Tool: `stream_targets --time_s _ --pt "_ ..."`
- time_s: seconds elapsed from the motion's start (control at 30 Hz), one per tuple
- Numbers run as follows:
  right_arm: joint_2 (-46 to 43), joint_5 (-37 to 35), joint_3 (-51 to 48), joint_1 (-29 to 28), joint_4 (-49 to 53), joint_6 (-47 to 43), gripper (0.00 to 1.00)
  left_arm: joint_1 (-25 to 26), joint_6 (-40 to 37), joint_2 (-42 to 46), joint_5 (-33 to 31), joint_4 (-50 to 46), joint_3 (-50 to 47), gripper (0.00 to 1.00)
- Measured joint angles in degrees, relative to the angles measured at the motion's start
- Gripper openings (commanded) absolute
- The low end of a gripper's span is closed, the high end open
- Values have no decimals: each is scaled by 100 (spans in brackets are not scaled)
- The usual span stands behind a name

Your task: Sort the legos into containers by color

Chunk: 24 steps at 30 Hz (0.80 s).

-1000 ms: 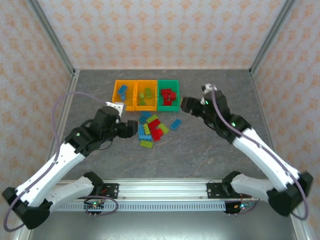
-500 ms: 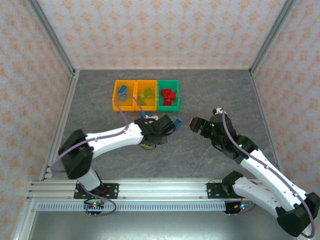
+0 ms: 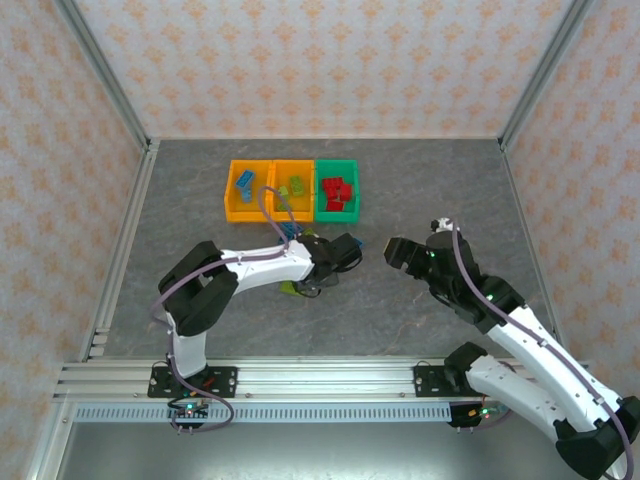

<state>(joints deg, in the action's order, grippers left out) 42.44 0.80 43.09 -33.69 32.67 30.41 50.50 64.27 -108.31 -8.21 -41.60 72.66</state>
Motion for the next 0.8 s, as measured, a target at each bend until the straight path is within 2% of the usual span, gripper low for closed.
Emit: stream_targets --time_s 0.13,0.27,0.43,0.67,0.8 --pt "-13 -2 0 0 9 -2 91 -98 -118 -262 11 136 26 52" --pt "-13 -2 0 0 68 -2 91 -111 -256 -343 42 321 52 37" --pt "-13 7 0 0 101 2 92 -114 -367 -317 92 389 31 26" --pt "-13 31 0 0 98 79 92 -20 -544 424 522 466 -164 25" --pt "-13 28 0 0 98 155 92 133 -780 1047 474 286 378 26"
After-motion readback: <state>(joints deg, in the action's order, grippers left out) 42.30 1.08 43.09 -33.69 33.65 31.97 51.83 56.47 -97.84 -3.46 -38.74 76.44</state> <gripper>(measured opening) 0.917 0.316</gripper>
